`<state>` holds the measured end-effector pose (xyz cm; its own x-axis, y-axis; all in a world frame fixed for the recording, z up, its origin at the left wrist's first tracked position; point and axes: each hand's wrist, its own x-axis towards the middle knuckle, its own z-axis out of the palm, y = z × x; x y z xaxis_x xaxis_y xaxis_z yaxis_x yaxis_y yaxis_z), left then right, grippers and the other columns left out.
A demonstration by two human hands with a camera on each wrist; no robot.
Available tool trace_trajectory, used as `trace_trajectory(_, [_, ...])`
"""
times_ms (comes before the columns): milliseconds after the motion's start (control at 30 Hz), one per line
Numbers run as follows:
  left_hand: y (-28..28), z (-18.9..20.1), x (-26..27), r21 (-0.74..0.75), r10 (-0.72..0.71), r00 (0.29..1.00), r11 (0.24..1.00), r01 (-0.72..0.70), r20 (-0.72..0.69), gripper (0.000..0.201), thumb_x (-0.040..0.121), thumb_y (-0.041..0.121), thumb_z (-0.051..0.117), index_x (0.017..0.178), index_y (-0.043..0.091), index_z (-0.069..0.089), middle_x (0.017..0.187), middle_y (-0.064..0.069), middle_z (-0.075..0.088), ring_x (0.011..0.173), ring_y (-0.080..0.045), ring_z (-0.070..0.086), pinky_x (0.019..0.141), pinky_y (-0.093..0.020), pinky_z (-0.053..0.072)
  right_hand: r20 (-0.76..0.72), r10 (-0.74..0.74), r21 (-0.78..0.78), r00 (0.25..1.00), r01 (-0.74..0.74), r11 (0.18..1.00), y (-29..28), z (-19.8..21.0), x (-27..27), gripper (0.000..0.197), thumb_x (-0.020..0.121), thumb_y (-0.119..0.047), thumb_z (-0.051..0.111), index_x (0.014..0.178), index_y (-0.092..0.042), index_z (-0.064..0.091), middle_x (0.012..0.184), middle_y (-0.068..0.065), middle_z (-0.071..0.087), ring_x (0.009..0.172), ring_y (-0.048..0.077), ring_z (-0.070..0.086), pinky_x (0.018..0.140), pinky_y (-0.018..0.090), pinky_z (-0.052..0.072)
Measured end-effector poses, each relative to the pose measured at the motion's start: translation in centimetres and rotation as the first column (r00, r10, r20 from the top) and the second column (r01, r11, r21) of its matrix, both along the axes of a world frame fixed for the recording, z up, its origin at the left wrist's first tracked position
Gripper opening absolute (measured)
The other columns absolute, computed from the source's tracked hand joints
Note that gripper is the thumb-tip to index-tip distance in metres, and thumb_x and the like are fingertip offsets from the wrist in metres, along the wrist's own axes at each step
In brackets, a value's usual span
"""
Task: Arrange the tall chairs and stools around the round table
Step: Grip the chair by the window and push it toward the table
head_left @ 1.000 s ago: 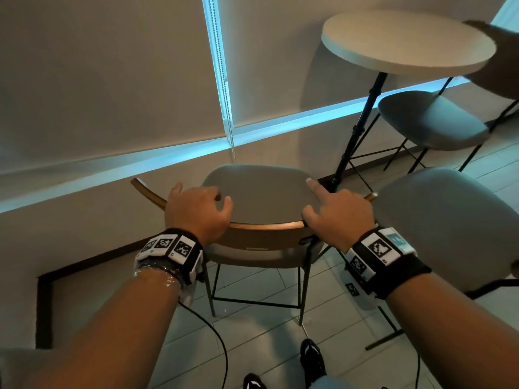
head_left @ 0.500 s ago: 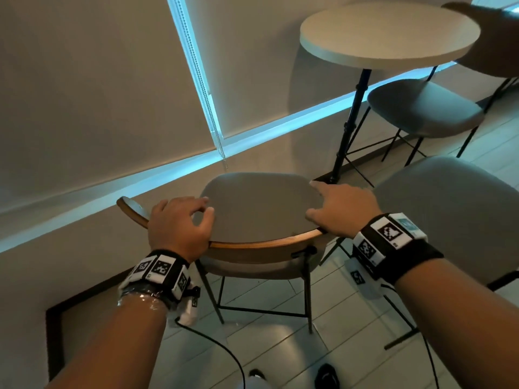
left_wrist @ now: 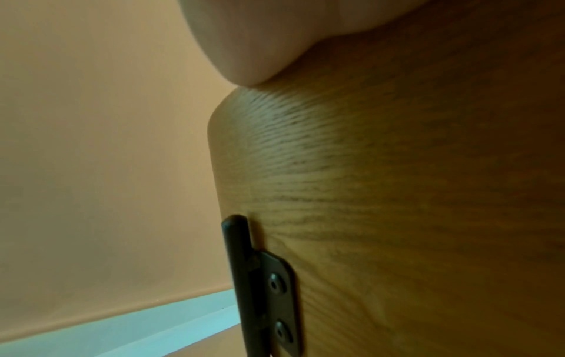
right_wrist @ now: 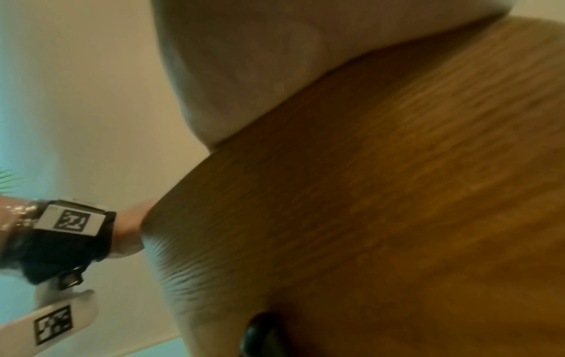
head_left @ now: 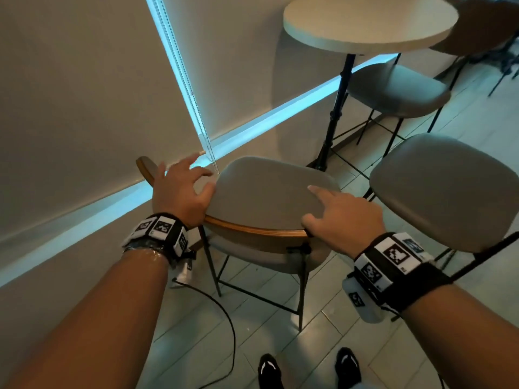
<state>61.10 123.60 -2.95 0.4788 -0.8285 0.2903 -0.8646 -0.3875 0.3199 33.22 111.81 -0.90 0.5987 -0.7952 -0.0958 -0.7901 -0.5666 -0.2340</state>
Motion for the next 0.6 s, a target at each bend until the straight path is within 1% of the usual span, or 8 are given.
trace_trajectory(67, [-0.3, 0.3, 1.1, 0.014, -0.016, 1.0, 1.0, 0.016, 0.006, 0.037, 0.088, 0.046, 0.049, 0.11, 0.027, 0.072, 0.151, -0.005, 0.046, 0.139, -0.022, 0.038, 0.121, -0.048, 0.004, -0.001, -0.028, 0.0, 1.0, 0.028, 1.0, 0.8, -0.2, 0.8, 0.066, 0.084, -0.056, 0.036, 0.147, -0.037, 0.033, 0.123, 0.002, 0.063, 0.099, 0.027, 0.06, 0.073, 0.036, 0.04])
trace_trajectory(100, [-0.4, 0.4, 1.6, 0.016, -0.025, 1.0, 1.0, 0.025, 0.013, 0.039, 0.088, 0.047, 0.048, 0.11, 0.026, 0.072, 0.152, -0.006, 0.045, 0.139, -0.023, 0.035, 0.121, -0.048, 0.003, -0.002, -0.041, 0.003, 0.999, 0.041, 0.999, 1.2, -0.2, 1.2, 0.065, 0.084, -0.055, 0.036, 0.147, -0.036, 0.033, 0.126, 0.002, 0.062, 0.101, 0.028, 0.06, 0.074, 0.037, 0.041])
trace_trajectory(200, [-0.7, 0.7, 3.7, 0.057, -0.023, 0.997, 0.998, 0.018, 0.079, 0.047, 0.087, 0.05, 0.043, 0.108, 0.022, 0.074, 0.151, -0.009, 0.046, 0.136, -0.027, 0.033, 0.118, -0.049, 0.006, 0.015, -0.066, 0.032, 0.998, 0.066, 0.997, 2.3, -0.3, 2.9, 0.062, 0.087, -0.054, 0.036, 0.146, -0.034, 0.036, 0.136, -0.002, 0.057, 0.109, 0.025, 0.059, 0.074, 0.038, 0.036])
trace_trajectory(333, [-1.2, 1.0, 5.2, 0.159, 0.068, 0.989, 0.983, -0.089, 0.129, 0.057, 0.087, 0.06, 0.038, 0.116, 0.024, 0.071, 0.155, -0.007, 0.04, 0.141, -0.027, 0.035, 0.118, -0.049, 0.009, 0.136, -0.052, 0.073, 0.989, 0.043, 0.996, 3.0, -0.2, 5.4, 0.063, 0.088, -0.061, 0.042, 0.142, -0.029, 0.043, 0.139, -0.003, 0.055, 0.116, 0.023, 0.057, 0.086, 0.04, 0.045])
trace_trajectory(433, [-1.0, 0.3, 2.9, 0.14, 0.147, 0.988, 0.98, -0.14, -0.038, 0.057, 0.086, 0.068, 0.041, 0.12, 0.031, 0.068, 0.156, -0.005, 0.038, 0.144, -0.026, 0.03, 0.119, -0.049, 0.006, 0.284, -0.053, 0.069, 0.957, 0.035, 0.997, 2.5, 0.1, 5.2, 0.065, 0.086, -0.063, 0.051, 0.138, -0.024, 0.049, 0.135, -0.001, 0.058, 0.117, 0.022, 0.057, 0.091, 0.041, 0.051])
trace_trajectory(500, [-0.9, -0.5, 1.5, 0.094, 0.15, 0.983, 0.986, -0.141, -0.101, 0.051, 0.086, 0.066, 0.043, 0.114, 0.033, 0.071, 0.152, -0.002, 0.043, 0.143, -0.023, 0.031, 0.118, -0.049, 0.002, 0.264, -0.047, 0.002, 0.963, 0.048, 0.999, 1.8, 0.0, 4.4, 0.065, 0.087, -0.065, 0.05, 0.136, -0.023, 0.05, 0.131, 0.0, 0.06, 0.113, 0.021, 0.059, 0.086, 0.038, 0.053])
trace_trajectory(533, [-0.9, -0.8, 1.2, 0.066, 0.15, 0.983, 0.987, -0.143, -0.108, 0.047, 0.087, 0.063, 0.045, 0.111, 0.033, 0.072, 0.149, -0.001, 0.047, 0.141, -0.022, 0.033, 0.118, -0.049, 0.002, 0.245, -0.059, 0.005, 0.968, 0.06, 0.998, 1.4, -0.1, 4.0, 0.065, 0.087, -0.065, 0.05, 0.136, -0.023, 0.05, 0.13, 0.0, 0.06, 0.112, 0.021, 0.059, 0.085, 0.037, 0.053])
trace_trajectory(600, [-1.2, -1.0, 1.4, 0.021, 0.156, 0.981, 0.988, -0.155, -0.115, 0.037, 0.088, 0.057, 0.05, 0.105, 0.034, 0.073, 0.147, 0.0, 0.05, 0.138, -0.022, 0.037, 0.117, -0.048, 0.005, 0.258, -0.108, 0.126, 0.96, 0.078, 0.989, 1.0, -0.4, 3.5, 0.063, 0.087, -0.061, 0.054, 0.138, -0.024, 0.05, 0.134, 0.001, 0.058, 0.117, 0.021, 0.055, 0.091, 0.039, 0.05])
